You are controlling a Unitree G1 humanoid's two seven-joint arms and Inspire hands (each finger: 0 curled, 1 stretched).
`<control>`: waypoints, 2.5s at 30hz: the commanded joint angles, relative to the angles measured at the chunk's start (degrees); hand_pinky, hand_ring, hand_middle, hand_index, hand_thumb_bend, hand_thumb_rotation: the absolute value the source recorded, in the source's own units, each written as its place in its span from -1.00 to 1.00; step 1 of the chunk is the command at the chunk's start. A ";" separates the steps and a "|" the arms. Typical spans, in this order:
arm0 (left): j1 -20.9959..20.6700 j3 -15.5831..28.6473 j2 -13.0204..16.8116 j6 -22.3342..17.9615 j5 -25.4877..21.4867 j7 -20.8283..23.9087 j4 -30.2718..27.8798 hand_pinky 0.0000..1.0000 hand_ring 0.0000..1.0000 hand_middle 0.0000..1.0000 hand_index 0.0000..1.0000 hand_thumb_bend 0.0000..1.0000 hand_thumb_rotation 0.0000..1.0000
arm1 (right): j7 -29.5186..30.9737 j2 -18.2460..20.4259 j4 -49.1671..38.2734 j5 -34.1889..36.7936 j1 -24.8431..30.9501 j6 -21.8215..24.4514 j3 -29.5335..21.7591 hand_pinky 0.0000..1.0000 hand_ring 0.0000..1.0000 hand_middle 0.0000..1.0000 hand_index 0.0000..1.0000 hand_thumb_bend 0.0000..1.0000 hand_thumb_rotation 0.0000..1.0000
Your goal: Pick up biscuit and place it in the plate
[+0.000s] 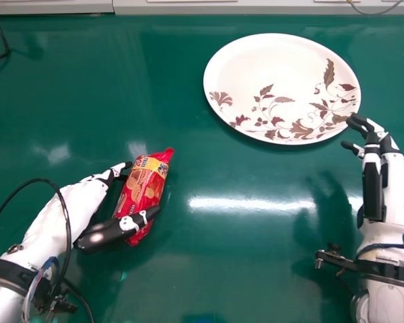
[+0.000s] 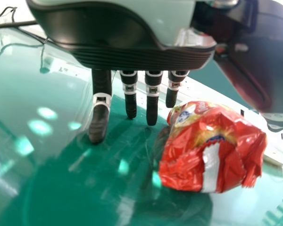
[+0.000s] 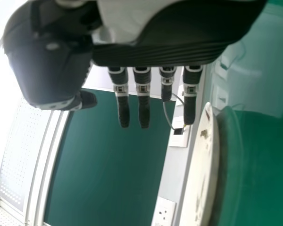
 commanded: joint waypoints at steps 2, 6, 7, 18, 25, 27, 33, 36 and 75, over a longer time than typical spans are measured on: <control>3.36 -1.15 0.74 4.54 4.81 -5.88 2.55 -0.46 0.57 0.79 1.00 1.00 0.59 | 0.37 -0.25 -1.15 0.87 1.06 -1.19 -0.39 0.47 0.58 0.62 0.61 -0.41 -0.67; 2.91 -2.50 -0.21 4.84 10.19 -7.71 2.54 -0.42 0.62 0.79 1.00 1.00 0.59 | 0.42 -0.24 -0.79 0.87 1.18 -1.70 -0.54 0.47 0.58 0.62 0.62 -0.42 -0.66; 2.79 -2.81 -0.58 4.91 11.21 -8.07 2.55 -0.44 0.62 0.78 1.00 1.00 0.58 | 0.41 -0.19 -0.68 0.92 1.18 -1.77 -0.53 0.47 0.59 0.63 0.62 -0.42 -0.64; -0.75 -5.87 -6.12 6.97 21.73 -12.22 6.12 -0.54 0.71 0.87 1.00 1.00 0.54 | 0.39 -0.32 1.33 1.30 0.38 -3.68 -0.34 0.48 0.60 0.63 0.62 -0.43 -0.65; -3.30 -6.53 -9.49 7.60 27.17 -12.39 9.70 -0.38 0.69 0.82 0.98 1.00 0.41 | 0.39 -0.21 1.82 1.64 0.12 -4.05 -0.34 0.49 0.60 0.63 0.62 -0.43 -0.68; -4.29 -6.57 -9.98 7.93 28.16 -13.54 10.65 -0.37 0.68 0.81 0.95 1.00 0.43 | 0.12 0.05 1.30 1.24 0.35 -3.66 -0.26 0.48 0.60 0.63 0.62 -0.42 -0.67; -7.07 -7.61 -9.93 7.71 32.36 -16.34 14.69 -0.27 0.45 0.56 0.70 1.00 0.28 | -0.20 0.37 1.20 0.83 0.73 -4.93 -0.06 0.46 0.59 0.63 0.63 -0.43 -0.74; -8.79 -8.36 -8.46 6.35 34.59 -19.35 16.42 -0.28 0.36 0.46 0.64 1.00 0.33 | -0.30 0.59 0.68 0.57 1.04 -5.01 0.16 0.47 0.59 0.63 0.63 -0.43 -0.68; -10.04 -7.55 -10.31 5.10 19.00 2.53 16.80 -0.84 -0.68 -0.57 -0.05 -0.05 -0.89 | 0.29 0.27 0.74 1.88 0.38 -3.14 -1.30 0.53 0.62 0.66 0.65 -0.42 -0.58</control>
